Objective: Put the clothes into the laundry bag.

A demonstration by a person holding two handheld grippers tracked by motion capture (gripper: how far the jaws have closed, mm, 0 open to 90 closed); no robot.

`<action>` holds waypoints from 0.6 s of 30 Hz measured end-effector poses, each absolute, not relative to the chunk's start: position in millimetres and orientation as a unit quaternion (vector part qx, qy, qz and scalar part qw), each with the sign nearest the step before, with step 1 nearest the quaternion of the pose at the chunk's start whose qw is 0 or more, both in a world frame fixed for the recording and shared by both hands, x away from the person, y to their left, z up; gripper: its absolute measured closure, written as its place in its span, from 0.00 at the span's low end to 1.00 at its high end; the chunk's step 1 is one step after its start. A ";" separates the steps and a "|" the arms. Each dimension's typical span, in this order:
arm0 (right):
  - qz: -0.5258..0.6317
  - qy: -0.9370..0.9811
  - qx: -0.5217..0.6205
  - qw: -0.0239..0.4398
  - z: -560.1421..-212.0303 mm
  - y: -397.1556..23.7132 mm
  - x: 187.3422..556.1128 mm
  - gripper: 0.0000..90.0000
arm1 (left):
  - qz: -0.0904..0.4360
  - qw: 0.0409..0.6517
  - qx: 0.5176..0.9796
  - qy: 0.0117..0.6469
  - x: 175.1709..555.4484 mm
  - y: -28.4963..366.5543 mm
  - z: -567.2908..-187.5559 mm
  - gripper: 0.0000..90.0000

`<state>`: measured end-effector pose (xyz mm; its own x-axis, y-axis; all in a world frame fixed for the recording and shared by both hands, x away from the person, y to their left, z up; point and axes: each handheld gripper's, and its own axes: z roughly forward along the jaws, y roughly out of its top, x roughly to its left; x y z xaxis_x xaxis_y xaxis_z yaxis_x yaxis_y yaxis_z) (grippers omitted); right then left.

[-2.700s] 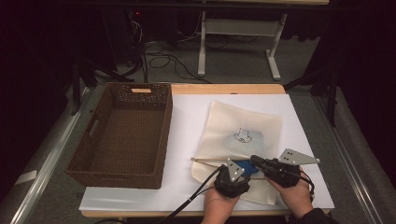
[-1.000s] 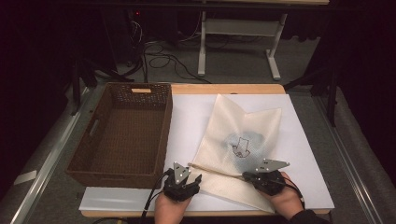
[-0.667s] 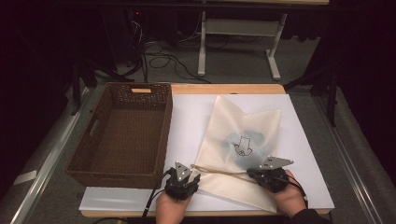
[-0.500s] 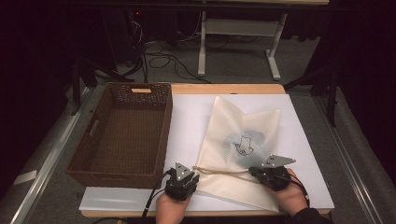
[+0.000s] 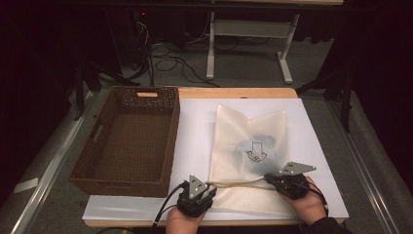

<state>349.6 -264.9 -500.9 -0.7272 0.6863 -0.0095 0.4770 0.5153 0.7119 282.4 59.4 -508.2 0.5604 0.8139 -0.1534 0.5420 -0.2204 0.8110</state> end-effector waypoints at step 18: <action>0.430 0.788 0.399 0.187 -472.8 -318.2 324.0 0.68 | 0.180 0.447 0.763 0.430 299.8 57.5 -503.1 0.66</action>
